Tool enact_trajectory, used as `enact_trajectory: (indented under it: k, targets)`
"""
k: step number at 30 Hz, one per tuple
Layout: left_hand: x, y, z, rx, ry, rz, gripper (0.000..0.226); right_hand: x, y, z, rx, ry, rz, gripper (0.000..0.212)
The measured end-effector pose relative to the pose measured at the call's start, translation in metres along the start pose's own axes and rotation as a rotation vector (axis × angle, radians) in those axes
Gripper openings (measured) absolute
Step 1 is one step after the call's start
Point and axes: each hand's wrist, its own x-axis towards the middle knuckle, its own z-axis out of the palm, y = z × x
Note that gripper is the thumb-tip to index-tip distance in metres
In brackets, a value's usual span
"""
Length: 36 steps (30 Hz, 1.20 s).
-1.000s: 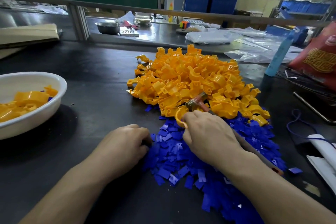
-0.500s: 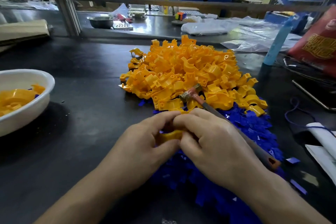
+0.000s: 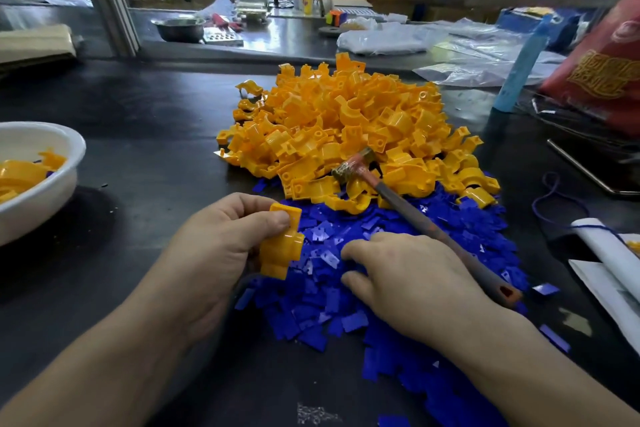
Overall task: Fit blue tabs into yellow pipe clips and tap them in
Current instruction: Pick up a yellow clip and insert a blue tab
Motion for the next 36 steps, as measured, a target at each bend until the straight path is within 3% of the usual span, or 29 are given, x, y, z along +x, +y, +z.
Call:
enact_trajectory:
  k: [9, 14, 17, 23, 28, 32, 36]
  targets:
    - [0.001, -0.005, 0.001, 0.078, -0.050, -0.037, 0.040, 0.006, 0.008, 0.003, 0.174, 0.152, 0.031, 0.018]
    - [-0.001, -0.006, 0.003, 0.059, -0.107, -0.013, 0.040, 0.002, 0.008, -0.003, 0.471, 0.220, 0.080, 0.009]
    - [-0.002, -0.008, 0.004, 0.049, -0.122, 0.005, 0.047, 0.001, 0.008, -0.005, 0.753, 0.206, 0.122, 0.023]
    - [-0.003, -0.011, 0.005, 0.064, -0.098, 0.049, 0.043, 0.001, 0.004, -0.011, 1.102, 0.198, 0.103, 0.012]
    - [-0.003, -0.011, 0.007, 0.064, -0.091, 0.070, 0.043, 0.001, 0.004, -0.012, 1.253, 0.209, 0.106, 0.016]
    - [-0.005, -0.011, 0.011, 0.054, -0.118, 0.072, 0.053, 0.001, 0.003, -0.013, 1.390, 0.201, 0.103, 0.006]
    - [-0.008, -0.012, 0.013, 0.038, -0.162, 0.076, 0.048, 0.001, -0.003, -0.010, 1.307, 0.223, 0.084, 0.019]
